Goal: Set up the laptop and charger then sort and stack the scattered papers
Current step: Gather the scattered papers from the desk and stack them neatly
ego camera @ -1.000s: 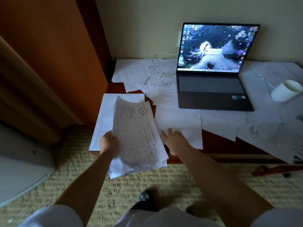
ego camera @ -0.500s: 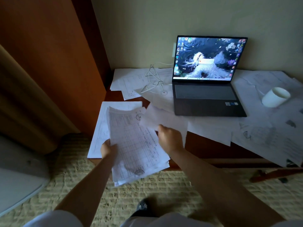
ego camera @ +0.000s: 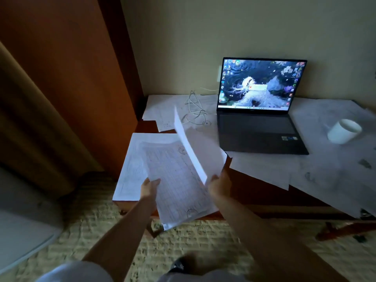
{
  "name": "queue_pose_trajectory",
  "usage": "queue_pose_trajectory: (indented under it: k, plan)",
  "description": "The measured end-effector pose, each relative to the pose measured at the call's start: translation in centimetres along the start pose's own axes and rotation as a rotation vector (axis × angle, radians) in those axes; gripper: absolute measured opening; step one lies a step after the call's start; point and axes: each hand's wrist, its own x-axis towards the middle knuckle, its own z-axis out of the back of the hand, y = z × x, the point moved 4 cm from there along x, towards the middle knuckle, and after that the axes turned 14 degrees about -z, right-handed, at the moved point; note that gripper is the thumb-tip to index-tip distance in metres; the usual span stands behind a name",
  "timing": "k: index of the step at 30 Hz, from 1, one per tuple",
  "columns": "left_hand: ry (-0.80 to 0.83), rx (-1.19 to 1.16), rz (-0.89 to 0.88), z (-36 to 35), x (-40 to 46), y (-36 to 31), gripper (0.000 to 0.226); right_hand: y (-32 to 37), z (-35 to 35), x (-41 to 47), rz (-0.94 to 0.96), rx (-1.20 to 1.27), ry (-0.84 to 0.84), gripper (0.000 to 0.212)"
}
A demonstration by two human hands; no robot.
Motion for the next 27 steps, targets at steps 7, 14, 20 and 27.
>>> queue_pose_trajectory:
  k: [7,14,20,27]
  plan:
    - [-0.042,-0.017,0.048,-0.7,1.0,0.5,0.019,-3.6,-1.7,-0.2,-0.142,-0.095,0.051,0.040]
    - [-0.209,0.283,-0.183,2.0,2.6,-2.2,0.033,-2.8,0.8,0.7,-0.103,0.035,-0.189,0.036]
    - [-0.259,0.171,-0.135,6.4,5.1,-4.8,0.030,-3.2,2.5,2.3,-0.145,-0.065,-0.197,0.034]
    - [-0.095,0.234,-0.128,1.4,4.4,-4.2,0.031,-3.5,-2.2,1.5,-0.263,0.206,-0.001,0.032]
